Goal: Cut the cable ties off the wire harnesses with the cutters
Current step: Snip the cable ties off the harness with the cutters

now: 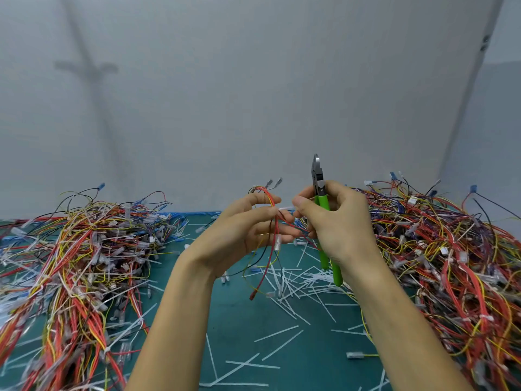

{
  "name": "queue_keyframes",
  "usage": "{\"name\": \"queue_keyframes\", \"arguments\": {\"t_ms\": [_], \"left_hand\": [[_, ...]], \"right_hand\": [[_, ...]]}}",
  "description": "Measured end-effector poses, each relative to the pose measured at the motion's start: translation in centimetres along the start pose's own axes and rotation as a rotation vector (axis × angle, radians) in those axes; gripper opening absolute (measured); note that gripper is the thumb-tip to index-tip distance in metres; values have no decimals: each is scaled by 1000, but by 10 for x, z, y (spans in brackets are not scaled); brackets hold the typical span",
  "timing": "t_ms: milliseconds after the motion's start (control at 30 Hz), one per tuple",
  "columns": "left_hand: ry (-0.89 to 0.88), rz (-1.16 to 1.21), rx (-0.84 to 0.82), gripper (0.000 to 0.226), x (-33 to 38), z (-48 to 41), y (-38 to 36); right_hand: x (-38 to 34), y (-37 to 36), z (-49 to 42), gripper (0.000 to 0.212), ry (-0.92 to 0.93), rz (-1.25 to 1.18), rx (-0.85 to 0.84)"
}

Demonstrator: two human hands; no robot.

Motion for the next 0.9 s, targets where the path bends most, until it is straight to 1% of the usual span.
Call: {"name": "queue_keyframes", "arguments": {"t_ms": [67, 133, 267, 433, 500, 600, 667, 767, 833, 900], "left_hand": [[-8, 25, -36, 32, 2, 2, 1], [-41, -24, -34, 31, 2, 2, 3], [-83, -132, 69, 26, 1, -1, 8], [-99, -183, 180, 21, 2, -2, 16], [-103, -206, 202, 22, 4, -2, 18], [-125, -196, 257, 24, 6, -3, 20], [-141, -181, 293, 24, 7, -3, 20], [-165, -162, 324, 23, 8, -2, 20], [-174, -164, 331, 22, 10, -2, 21], [-174, -184, 325, 19, 10, -2, 20]], "right_hand": [[-1, 2, 0, 11, -7, -21, -7], [-1, 2, 0, 10, -19, -31, -19], [-2, 0, 2, 10, -34, -28, -25], [-4, 1, 2, 9, -50, -55, -42], [-3, 2, 1, 6, -79, -61, -42], [3, 2, -2, 12, -168, -37, -88], [6, -1, -2, 28, -219, 72, -166], [8, -4, 3, 50, -236, 333, -273], [7, -7, 8, 57, -192, 481, -296], [4, -11, 11, 62, -121, 561, -275]]}}
Point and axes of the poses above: each hand's wrist, its own z-axis away from the middle knuckle, its own y-axis out of the back of the hand, x = y × z, the point moved 5 cm from there along -z, towards the middle knuckle, and after that the axes turned 14 degrees about -y, right-handed, at the moved point
